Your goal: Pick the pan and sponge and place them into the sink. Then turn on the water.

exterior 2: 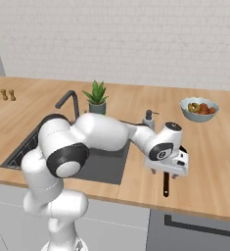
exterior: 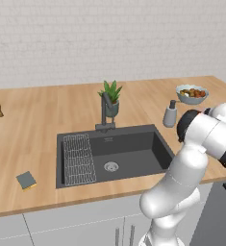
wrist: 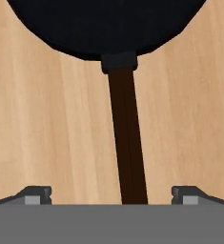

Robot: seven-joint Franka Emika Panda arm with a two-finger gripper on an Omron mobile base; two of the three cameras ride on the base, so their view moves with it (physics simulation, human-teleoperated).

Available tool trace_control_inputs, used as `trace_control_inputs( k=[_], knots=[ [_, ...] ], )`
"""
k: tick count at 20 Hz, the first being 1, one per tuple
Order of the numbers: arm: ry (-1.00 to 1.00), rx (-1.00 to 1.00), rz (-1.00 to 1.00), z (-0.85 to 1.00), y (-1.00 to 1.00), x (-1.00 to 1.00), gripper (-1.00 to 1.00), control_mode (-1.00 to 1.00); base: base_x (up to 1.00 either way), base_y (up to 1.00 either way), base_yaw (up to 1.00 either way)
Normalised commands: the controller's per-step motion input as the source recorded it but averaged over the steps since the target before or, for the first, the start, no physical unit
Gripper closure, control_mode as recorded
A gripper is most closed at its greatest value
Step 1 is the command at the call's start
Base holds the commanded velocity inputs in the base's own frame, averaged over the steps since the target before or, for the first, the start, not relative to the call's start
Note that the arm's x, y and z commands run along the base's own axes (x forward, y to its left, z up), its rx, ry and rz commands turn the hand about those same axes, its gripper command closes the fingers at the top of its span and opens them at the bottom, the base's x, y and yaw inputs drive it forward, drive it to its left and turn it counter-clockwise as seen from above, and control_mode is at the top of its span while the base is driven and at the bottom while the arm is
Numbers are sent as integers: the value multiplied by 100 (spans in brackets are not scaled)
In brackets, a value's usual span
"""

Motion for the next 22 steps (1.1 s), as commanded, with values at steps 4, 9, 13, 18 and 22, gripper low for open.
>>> trace_control_inputs(
  k=[4, 9, 13, 18, 22],
  knots=[
    [0, 0, 6, -17, -6, 0, -100, -100, 0, 0, 0],
    [0, 0, 2, -21, 0, 0, -100, -100, 0, 0, 0],
    [0, 0, 0, -31, 0, 0, -100, -100, 0, 0, 0],
    [0, 0, 0, -25, 0, 0, -100, -100, 0, 0, 0],
    [2, 0, 0, -20, 0, 0, -100, -100, 0, 0, 0]
  ],
)
